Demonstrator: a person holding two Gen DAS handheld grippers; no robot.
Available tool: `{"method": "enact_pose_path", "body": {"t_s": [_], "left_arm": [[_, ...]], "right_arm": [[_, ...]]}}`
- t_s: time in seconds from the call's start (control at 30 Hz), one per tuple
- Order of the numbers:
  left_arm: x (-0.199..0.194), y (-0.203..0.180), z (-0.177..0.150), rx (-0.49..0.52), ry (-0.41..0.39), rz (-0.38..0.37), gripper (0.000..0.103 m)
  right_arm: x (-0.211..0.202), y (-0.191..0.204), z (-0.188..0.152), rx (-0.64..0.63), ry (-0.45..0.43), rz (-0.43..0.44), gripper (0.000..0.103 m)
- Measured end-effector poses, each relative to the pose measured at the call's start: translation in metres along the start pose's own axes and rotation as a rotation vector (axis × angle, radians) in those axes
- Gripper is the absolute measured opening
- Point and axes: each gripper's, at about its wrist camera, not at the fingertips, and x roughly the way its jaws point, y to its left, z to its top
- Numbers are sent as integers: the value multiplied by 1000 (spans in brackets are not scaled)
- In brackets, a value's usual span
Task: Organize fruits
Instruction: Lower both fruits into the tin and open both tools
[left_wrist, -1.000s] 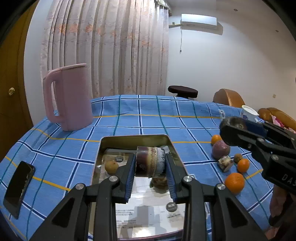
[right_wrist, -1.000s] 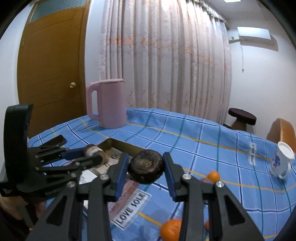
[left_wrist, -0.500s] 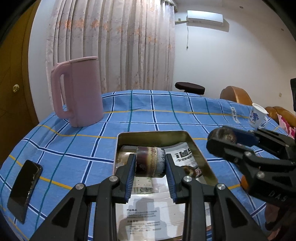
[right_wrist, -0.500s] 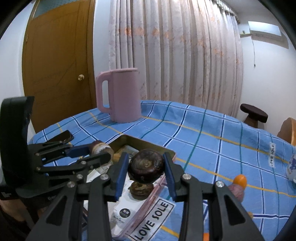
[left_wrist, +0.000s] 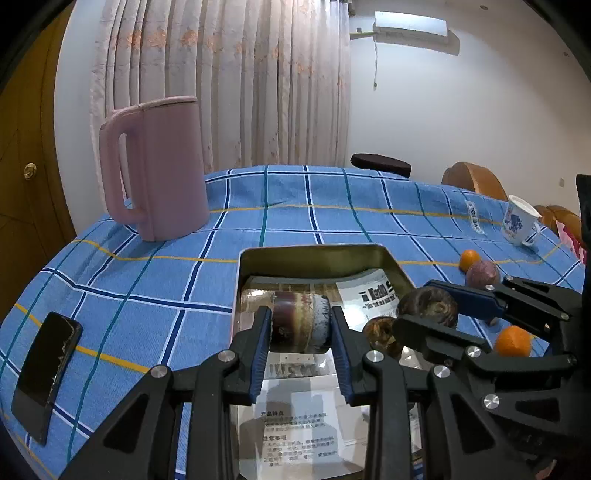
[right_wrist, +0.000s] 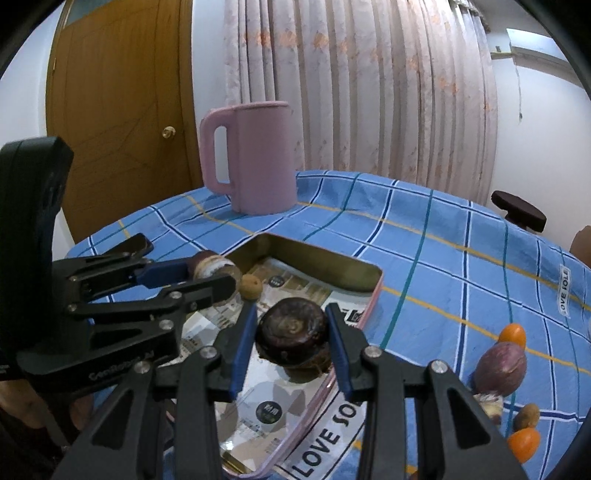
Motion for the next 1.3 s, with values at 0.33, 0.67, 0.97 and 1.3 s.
{"method": "enact_pose_path", "body": {"t_s": [0.33,0.67,0.97,1.3], "left_arm": [[13,2,-7,5,50,3,33],[16,2,-10,12,63,16,33],[10,3,-8,-1,57,46,41],[-25,-16,2,-7,-44,36,84]], "right_arm": [[9,2,-4,-5,41,13,41],[20,5,-4,-15,89,18,41],[17,2,-5,6,81,32,52],[-51,-23,-6,44,-76,-47,88]]}}
